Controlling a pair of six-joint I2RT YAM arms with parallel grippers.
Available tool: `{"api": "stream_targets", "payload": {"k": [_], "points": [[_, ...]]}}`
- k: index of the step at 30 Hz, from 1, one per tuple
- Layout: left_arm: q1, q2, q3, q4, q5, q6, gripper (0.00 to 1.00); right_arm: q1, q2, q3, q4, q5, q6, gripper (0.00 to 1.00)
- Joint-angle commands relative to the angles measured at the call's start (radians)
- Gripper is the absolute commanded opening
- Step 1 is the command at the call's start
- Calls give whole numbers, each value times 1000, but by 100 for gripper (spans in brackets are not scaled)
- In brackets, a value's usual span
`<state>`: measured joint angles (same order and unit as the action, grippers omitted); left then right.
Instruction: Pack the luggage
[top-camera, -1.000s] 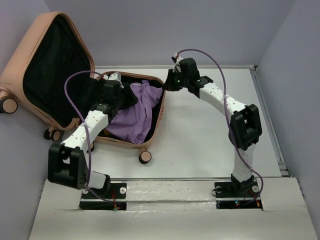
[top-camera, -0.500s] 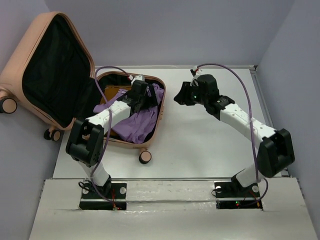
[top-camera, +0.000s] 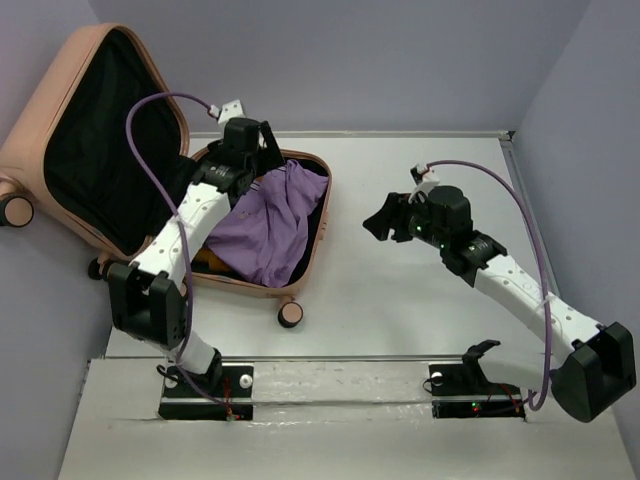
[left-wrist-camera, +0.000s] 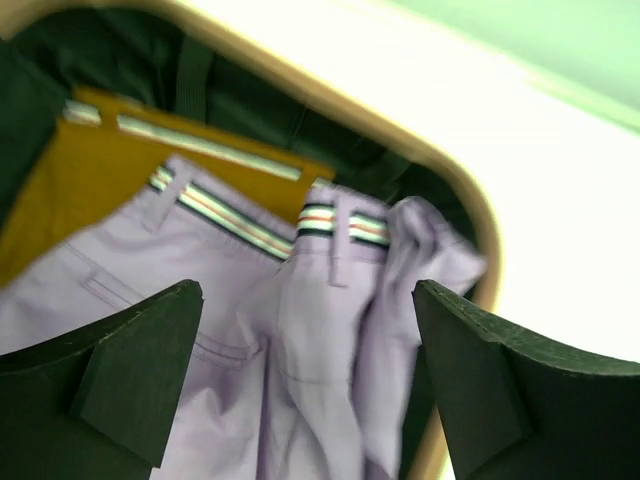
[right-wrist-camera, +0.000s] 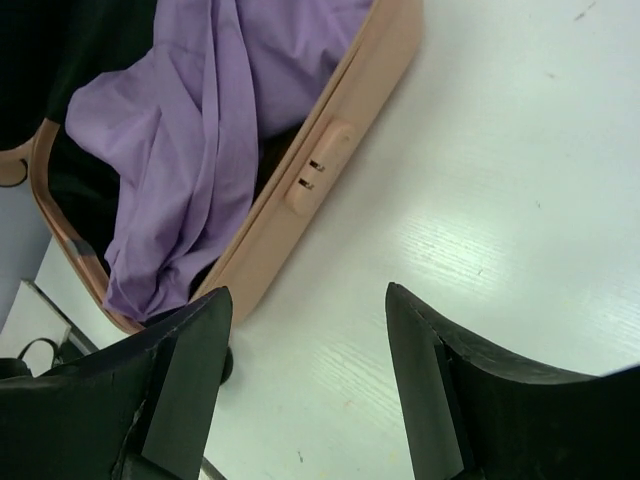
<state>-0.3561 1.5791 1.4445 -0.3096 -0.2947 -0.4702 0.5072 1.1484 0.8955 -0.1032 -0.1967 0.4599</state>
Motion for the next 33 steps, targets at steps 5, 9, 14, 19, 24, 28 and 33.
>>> {"api": "stream_targets", "payload": {"k": [5, 9, 14, 19, 24, 28, 33], "points": [[14, -397, -56, -143, -104, -36, 99, 7, -107, -156, 141, -50, 20, 35], [19, -652, -98, -299, -324, -139, 99, 7, -118, -199, 178, -81, 2, 9], [72, -772, -122, -548, -740, -185, 97, 7, -147, -251, 212, -133, -17, 14], [402, -709, -246, -393, -709, 11, 98, 7, -157, -267, 218, -141, -55, 16], [575, -615, -242, -321, -658, 65, 98, 7, -157, -287, 220, -170, -53, 16], [600, -493, -119, -310, -645, 91, 97, 7, -156, -293, 226, -202, -49, 16], [600, -406, -64, -318, -756, 145, 75, 7, -124, -287, 235, -214, -46, 17]]}}
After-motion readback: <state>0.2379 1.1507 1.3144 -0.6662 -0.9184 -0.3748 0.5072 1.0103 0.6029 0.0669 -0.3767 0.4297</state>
